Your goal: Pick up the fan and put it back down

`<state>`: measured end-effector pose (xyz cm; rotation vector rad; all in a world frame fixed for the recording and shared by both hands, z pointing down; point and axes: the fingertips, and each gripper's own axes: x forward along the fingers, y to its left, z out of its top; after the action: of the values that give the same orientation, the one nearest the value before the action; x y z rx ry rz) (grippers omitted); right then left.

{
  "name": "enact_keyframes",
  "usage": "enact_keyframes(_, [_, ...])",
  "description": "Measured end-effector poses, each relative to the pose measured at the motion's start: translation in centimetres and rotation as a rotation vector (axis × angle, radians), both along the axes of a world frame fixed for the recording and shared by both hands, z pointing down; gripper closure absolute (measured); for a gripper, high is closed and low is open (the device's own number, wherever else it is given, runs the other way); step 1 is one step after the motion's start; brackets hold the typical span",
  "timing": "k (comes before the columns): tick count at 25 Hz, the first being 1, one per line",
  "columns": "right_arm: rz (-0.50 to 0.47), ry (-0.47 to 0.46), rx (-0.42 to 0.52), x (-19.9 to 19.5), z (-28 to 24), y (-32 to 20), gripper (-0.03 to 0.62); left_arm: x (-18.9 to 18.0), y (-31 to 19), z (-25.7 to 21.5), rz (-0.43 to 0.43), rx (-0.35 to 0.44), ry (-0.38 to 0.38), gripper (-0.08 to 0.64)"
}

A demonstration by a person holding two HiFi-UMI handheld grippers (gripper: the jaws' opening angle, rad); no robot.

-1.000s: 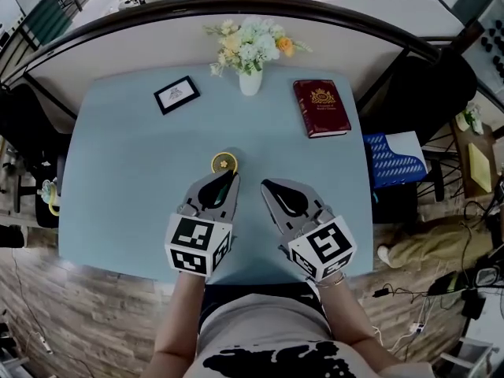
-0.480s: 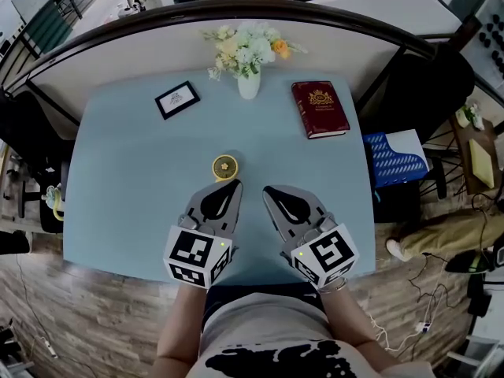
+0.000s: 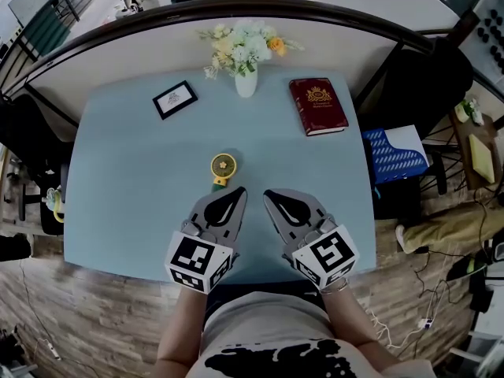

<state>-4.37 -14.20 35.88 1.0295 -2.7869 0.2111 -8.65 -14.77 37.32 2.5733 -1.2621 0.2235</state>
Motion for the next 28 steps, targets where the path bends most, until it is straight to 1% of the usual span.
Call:
enact_keyframes(3, [-0.001,0.001,-0.011,0.03,0.3,0.17,0.589,0.12,0.12,0.18,0.011,0.0,-0.017,0.549])
enact_keyframes(6, [-0.005,0.01,-0.02,-0.04,0.49,0.2,0.589,0.06,0.11,0.09,0.013,0.018,-0.039,0.549])
enact_keyframes(11, [-0.013,0.017,-0.021,-0.13,0.55,0.16,0.589,-0.06,-0.04,0.22,0.011,0.004,-0.007,0.549])
enact_keyframes(17, [-0.027,0.017,-0.014,-0.13,0.56,0.13,0.589,-0.15,-0.12,0.41,0.015,-0.001,-0.003,0.549])
enact_keyframes(22, [-0.031,0.015,-0.013,-0.22,0.43,0.06,0.589,-0.29,-0.08,0.32,0.012,-0.007,0.018,0.549])
enact_keyframes(28, [-0.032,0.013,-0.01,-0.32,0.38,-0.03,0.589,-0.58,0.03,0.71,0.006,-0.017,0.015,0.549])
